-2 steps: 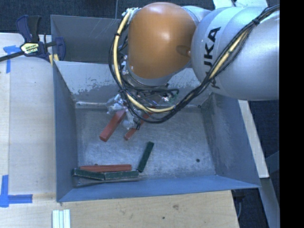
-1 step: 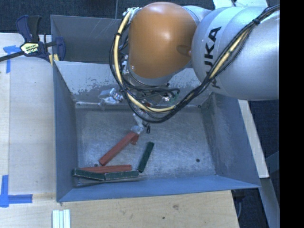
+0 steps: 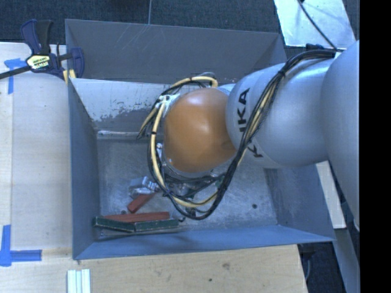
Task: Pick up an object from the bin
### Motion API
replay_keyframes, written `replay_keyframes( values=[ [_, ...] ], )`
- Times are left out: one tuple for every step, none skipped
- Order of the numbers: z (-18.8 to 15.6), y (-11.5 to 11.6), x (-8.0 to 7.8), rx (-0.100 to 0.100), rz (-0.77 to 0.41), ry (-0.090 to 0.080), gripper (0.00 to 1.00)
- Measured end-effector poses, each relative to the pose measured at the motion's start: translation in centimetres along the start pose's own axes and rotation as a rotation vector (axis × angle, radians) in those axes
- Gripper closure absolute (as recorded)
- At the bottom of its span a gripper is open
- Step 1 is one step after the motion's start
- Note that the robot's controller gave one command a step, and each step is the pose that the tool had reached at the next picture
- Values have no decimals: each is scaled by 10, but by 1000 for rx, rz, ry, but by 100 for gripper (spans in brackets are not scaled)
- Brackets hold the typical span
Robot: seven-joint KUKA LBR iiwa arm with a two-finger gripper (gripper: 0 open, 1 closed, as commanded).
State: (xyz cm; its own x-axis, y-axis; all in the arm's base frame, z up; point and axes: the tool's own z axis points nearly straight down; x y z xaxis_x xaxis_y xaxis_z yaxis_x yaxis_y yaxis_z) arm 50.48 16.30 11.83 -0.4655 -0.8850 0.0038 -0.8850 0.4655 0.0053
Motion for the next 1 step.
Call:
replay_keyframes(
  values=[
    [47,0,-68,5,-315,-7,0]
  ],
)
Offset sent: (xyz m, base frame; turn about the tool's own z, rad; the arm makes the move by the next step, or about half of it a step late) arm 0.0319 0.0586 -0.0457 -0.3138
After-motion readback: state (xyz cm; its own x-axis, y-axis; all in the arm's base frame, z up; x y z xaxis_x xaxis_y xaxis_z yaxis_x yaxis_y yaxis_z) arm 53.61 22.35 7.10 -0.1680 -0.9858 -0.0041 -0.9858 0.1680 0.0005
